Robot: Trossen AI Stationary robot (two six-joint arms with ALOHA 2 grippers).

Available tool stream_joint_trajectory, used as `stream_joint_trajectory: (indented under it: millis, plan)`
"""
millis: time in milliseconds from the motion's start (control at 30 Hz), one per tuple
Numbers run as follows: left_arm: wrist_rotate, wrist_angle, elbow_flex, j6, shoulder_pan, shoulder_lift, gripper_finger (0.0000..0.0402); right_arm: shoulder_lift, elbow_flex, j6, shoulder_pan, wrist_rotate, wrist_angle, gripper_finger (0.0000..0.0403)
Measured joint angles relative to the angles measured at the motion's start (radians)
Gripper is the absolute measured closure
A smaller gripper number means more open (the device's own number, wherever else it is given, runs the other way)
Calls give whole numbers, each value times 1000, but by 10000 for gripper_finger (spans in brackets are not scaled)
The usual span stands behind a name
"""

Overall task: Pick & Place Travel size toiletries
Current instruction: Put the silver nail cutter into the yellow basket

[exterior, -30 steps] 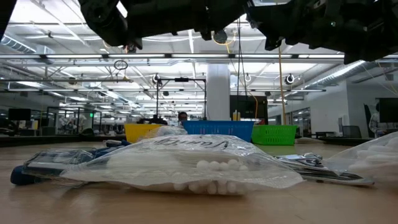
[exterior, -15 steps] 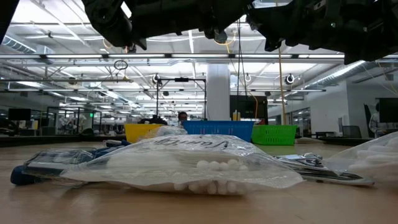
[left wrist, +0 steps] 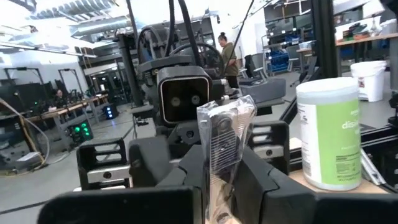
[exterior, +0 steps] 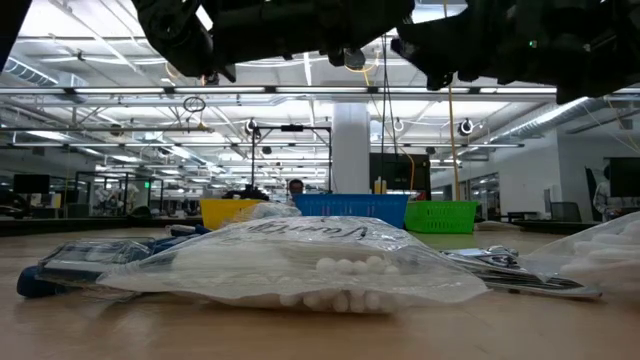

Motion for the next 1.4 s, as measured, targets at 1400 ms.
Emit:
stream_joint_trajectory:
  millis: [1400]
  plan:
    - [-270,-481,-496,-523,719,-400,329,-353,-4,140,-1,225,-569,94]
